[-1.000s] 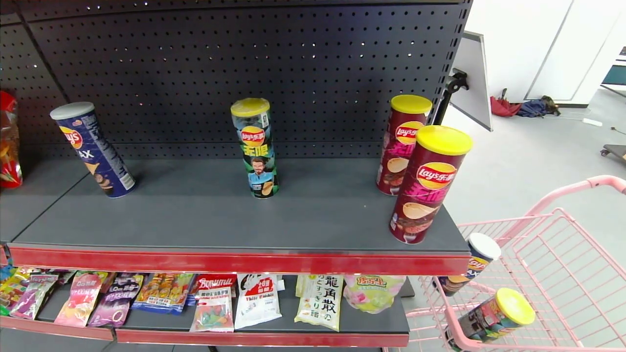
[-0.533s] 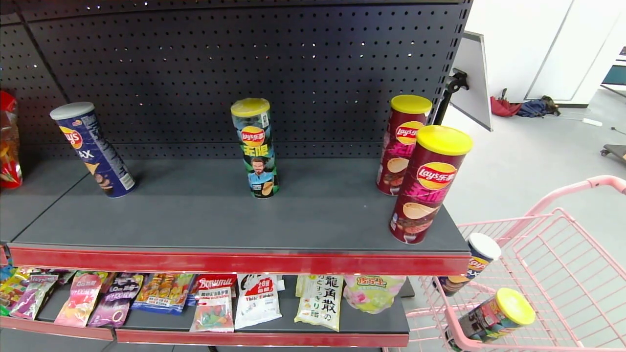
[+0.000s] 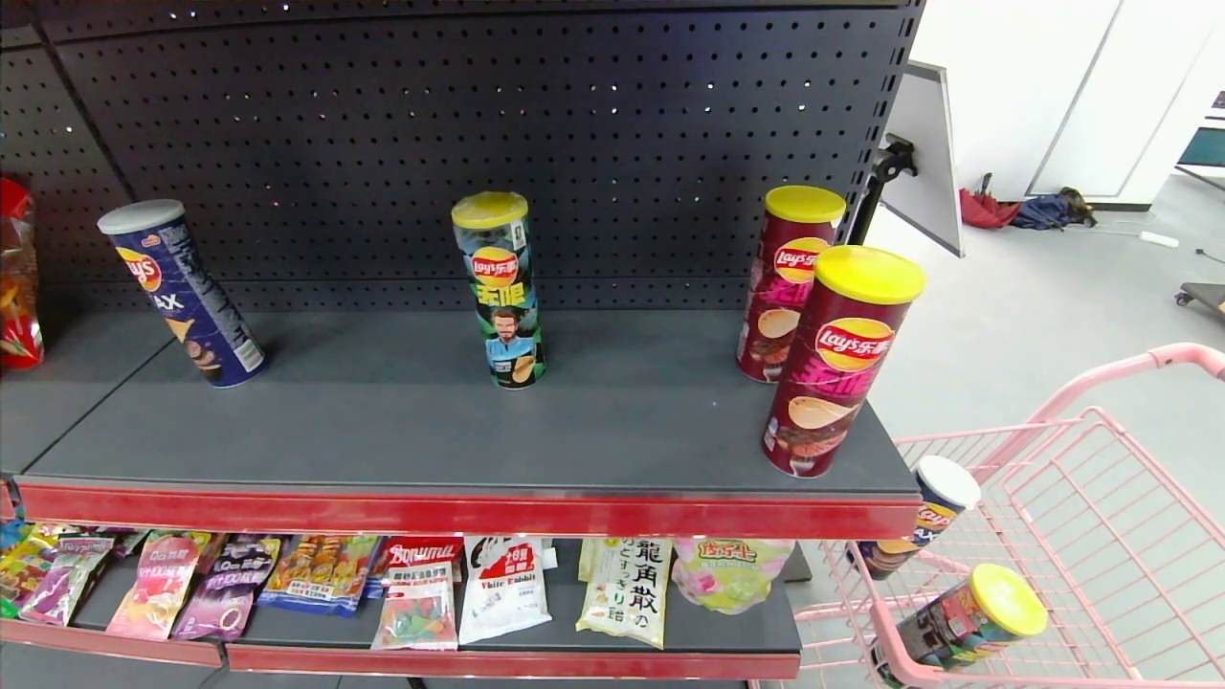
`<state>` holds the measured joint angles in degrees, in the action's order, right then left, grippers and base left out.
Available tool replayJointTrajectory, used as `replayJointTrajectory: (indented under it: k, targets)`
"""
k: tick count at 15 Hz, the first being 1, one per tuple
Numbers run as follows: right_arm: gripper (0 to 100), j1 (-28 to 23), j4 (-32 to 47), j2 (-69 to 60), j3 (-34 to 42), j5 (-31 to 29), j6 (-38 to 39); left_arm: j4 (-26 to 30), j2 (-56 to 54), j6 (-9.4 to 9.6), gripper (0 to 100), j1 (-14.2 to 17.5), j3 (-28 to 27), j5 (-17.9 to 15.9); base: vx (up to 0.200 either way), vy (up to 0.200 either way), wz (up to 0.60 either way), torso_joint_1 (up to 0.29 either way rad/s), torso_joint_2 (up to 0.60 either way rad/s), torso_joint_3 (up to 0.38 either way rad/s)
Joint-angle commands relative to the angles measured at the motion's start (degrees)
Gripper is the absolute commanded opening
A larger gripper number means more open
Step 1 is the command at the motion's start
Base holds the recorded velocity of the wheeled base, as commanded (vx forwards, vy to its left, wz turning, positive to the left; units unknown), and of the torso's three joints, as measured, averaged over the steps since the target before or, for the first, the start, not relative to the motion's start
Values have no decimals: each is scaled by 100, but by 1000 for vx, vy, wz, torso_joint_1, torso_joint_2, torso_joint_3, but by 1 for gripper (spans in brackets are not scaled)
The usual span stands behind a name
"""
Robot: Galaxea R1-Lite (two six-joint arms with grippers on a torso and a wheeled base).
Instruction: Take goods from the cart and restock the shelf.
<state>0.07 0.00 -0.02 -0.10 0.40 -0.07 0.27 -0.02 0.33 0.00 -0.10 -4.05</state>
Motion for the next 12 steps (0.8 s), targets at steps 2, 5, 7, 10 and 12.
replayJointTrajectory:
  k: [2, 5, 7, 10, 12]
  targets:
    - [100, 1, 0, 2, 10, 4, -1, 8, 2, -7, 100, 0, 1, 0, 0, 0, 0, 0, 0, 0]
    - [100, 1, 0, 2, 1, 4, -1, 0, 2, -7, 100, 0, 1, 0, 0, 0, 0, 0, 0, 0]
    - [100, 1, 0, 2, 1, 4, -1, 0, 2, -7, 100, 0, 1, 0, 0, 0, 0, 0, 0, 0]
    - [100, 1, 0, 2, 1, -5, -1, 0, 2, -7, 100, 0, 1, 0, 0, 0, 0, 0, 0, 0]
    - [100, 1, 0, 2, 1, -5, -1, 0, 2, -7, 100, 0, 1, 0, 0, 0, 0, 0, 0, 0]
